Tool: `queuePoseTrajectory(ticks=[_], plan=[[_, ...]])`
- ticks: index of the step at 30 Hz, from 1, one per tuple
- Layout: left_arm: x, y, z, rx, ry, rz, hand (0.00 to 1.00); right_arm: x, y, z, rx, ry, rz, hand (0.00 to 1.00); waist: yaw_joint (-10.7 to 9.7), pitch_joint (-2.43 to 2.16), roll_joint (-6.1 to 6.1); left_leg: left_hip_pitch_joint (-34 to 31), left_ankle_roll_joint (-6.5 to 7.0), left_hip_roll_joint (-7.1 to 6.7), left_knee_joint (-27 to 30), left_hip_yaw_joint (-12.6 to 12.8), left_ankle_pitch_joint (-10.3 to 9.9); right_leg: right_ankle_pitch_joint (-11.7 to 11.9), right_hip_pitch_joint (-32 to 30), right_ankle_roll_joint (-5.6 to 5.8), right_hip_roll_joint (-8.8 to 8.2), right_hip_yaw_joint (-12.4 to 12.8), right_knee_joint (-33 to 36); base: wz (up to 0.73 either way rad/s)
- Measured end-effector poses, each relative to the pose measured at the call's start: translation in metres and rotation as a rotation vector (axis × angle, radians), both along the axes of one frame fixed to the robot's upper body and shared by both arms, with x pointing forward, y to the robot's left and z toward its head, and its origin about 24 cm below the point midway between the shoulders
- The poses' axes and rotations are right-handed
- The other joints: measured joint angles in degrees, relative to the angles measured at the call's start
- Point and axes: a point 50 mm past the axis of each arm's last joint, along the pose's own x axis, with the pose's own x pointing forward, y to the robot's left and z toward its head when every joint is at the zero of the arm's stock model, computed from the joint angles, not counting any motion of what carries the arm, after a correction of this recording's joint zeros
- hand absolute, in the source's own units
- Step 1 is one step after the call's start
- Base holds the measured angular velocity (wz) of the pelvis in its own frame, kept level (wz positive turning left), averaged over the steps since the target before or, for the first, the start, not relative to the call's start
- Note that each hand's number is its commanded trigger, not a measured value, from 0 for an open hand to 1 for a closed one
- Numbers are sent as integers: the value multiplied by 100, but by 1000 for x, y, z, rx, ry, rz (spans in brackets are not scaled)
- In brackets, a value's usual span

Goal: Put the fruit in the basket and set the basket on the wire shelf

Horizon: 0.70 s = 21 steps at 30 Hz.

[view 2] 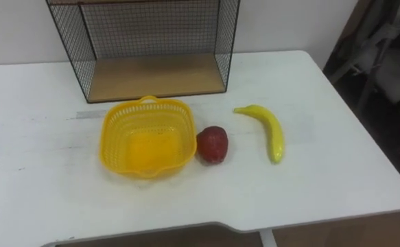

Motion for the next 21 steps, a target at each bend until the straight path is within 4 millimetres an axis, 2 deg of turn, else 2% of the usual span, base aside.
queuePoseTrajectory(ticks=[2,4,8,10,16,21], plan=[[2,1,0,4,-9,-3,0,15,-16,17,-82,-19,-27,0,10,-3,-9,-65,0,-3,7,5,0,-3,-86,1,2,47,42,-12],[5,3,2,15,-24,-13,0,30,-34,44,-197,-36,-60,0,14,11,-35,-98,1,-8,-1,-9,1,-15,-146,1,2,73,75,-3],[10,10,4,43,-21,-79,0,47,-52,78,-359,4,-63,0,25,20,-80,-110,1,-9,2,-16,1,-34,-145,-1,-1,40,71,3],[14,12,6,52,-30,-107,0,57,-59,102,-457,10,-56,0,75,16,-112,-124,1,-10,-3,-17,0,-46,-158,3,-4,35,67,0],[18,14,7,55,-34,-143,0,89,-59,163,-759,-42,18,0,182,23,-98,-269,1,-11,13,-9,1,-44,-317,0,1,57,88,-1],[15,14,7,51,-26,-147,0,103,-53,199,-952,-69,72,0,307,22,-105,-276,1,-12,2,-13,1,-45,-317,2,1,33,60,0]])
